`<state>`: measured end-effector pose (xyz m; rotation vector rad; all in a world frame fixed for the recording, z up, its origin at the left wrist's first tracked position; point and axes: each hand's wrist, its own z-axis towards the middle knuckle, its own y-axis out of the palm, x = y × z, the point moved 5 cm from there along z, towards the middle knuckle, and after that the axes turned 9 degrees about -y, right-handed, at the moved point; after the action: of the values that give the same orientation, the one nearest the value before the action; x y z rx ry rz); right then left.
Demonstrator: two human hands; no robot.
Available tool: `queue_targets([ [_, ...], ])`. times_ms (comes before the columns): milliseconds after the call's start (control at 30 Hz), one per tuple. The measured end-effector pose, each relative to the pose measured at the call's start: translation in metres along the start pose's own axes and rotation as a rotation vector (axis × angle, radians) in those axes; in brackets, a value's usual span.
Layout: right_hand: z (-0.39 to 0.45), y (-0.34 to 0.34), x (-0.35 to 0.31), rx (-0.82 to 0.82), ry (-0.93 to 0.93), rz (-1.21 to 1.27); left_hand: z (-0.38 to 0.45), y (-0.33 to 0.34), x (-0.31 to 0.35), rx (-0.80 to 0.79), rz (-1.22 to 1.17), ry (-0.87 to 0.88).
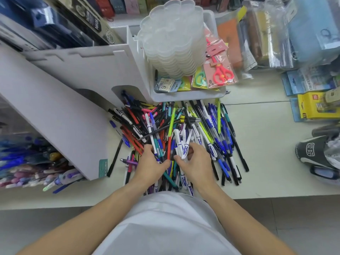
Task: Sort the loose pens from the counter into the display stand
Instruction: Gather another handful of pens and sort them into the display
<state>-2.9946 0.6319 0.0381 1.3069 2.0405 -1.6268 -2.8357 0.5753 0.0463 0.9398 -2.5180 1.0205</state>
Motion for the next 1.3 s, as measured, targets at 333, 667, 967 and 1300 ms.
queue_targets([
  [333,0.007,0.005,-0.015,-0.105,0.043,-0.110,0.005,0.007,0.002,-0.057,-0.128,0.023],
  [667,0.006,0.002,-0.007,-0.008,0.237,0.475,0.008,0.015,0.015,-0.253,-0.285,-0.118],
  [967,0.007,0.024,-0.005,0.076,0.416,0.980,0.005,0.013,0.025,-0.351,-0.492,-0.068],
  [1300,-0.009,0.011,-0.036,-0.049,0.402,1.010,-0.011,0.007,0.021,-0.161,-0.393,0.009],
])
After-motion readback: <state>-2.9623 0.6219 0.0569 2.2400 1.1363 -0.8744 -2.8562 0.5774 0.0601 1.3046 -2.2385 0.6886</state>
